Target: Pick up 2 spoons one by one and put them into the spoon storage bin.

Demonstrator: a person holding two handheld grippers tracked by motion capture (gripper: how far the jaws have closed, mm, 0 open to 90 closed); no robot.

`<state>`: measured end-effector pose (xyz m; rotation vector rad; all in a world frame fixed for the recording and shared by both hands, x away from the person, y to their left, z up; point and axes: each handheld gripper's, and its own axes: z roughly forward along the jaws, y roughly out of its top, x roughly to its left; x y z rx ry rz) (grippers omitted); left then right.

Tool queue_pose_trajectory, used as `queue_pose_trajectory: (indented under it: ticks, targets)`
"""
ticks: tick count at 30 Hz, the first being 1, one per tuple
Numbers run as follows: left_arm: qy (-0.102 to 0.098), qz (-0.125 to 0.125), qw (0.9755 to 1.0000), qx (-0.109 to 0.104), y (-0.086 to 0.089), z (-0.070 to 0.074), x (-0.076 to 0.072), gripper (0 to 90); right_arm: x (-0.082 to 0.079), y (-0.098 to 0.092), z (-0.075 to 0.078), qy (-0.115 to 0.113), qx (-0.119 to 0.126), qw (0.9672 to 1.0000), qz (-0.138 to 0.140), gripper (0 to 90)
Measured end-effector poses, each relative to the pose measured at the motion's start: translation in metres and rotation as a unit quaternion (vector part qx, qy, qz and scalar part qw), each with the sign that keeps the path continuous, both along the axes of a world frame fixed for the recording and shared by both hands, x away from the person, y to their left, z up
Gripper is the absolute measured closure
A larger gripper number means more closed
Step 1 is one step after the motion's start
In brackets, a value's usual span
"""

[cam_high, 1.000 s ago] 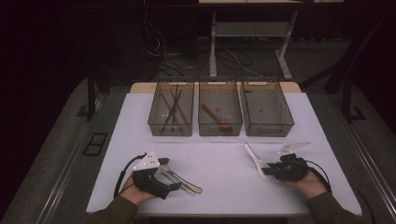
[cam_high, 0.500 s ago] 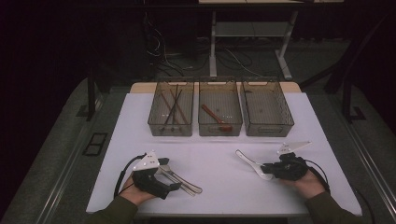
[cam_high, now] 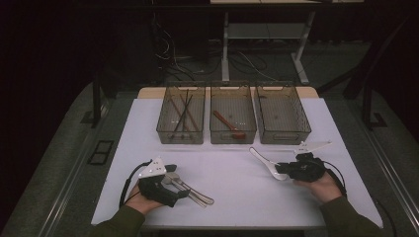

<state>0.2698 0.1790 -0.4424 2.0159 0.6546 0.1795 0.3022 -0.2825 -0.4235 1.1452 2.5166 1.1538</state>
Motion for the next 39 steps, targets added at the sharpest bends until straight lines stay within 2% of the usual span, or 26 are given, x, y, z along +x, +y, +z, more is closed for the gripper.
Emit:
queue_pose_trajectory:
  ticks: [3, 16, 29, 39]
  targets:
    - [-0.002, -0.002, 1.0000, 0.000, -0.001, 0.000, -0.001, 0.0, 0.003, 0.001, 0.003, -0.002, 0.001, 1.0000, -0.007, 82.6]
    - [-0.003, -0.003, 1.0000, 0.002, -0.002, 0.000, -0.002, 0.0, 0.026, 0.012, 0.024, -0.039, 0.007, 0.9990, -0.023, 82.6]
    - [-0.002, -0.005, 1.0000, 0.004, -0.002, 0.001, -0.002, 0.0, 0.042, 0.027, 0.035, -0.058, 0.010, 0.9981, -0.018, 82.6]
    - [-0.003, -0.005, 1.0000, 0.003, -0.003, 0.000, -0.002, 0.0, 0.057, 0.039, 0.049, -0.077, 0.011, 0.9967, -0.020, 82.7]
